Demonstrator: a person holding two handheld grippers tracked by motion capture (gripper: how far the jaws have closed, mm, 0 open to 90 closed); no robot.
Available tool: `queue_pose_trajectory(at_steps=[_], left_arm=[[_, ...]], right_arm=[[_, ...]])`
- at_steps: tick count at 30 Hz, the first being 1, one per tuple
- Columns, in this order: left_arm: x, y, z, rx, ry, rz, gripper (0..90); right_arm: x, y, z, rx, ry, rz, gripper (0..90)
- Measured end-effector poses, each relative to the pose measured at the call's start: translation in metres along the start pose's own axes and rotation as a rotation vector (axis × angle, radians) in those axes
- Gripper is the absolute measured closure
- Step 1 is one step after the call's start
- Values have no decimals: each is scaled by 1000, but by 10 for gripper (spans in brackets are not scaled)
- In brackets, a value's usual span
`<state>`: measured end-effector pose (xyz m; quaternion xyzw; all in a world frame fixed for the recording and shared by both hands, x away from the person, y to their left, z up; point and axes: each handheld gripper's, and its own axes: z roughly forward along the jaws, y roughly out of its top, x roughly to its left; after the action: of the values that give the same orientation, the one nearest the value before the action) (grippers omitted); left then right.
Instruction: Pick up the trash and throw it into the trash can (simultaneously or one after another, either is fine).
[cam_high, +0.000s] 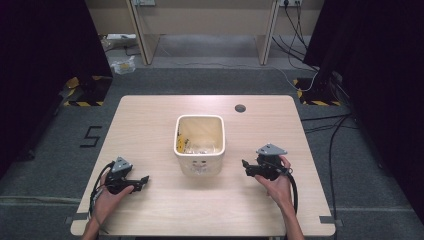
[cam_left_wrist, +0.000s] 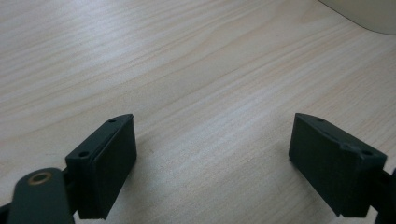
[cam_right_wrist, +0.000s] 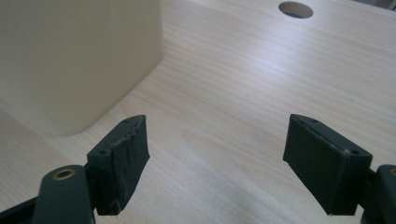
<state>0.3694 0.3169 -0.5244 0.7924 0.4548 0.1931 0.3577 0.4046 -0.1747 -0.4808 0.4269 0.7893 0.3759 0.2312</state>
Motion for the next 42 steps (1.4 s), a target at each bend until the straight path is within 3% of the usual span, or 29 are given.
queue_pose_trajectory(at_steps=[14, 20, 25, 42], left_arm=[[0, 0, 0, 0, 0, 0, 141], [0, 0, 0, 0, -1, 0, 141], [0, 0, 0, 0, -1, 0, 142], [0, 0, 0, 0, -1, 0, 142]], right_arm=[[1, -18, 11, 74, -8, 14, 215], [7, -24, 18, 131, -50, -32, 187], [3, -31, 18, 103, -18, 58, 185], [4, -33, 16, 106, -19, 57, 171]])
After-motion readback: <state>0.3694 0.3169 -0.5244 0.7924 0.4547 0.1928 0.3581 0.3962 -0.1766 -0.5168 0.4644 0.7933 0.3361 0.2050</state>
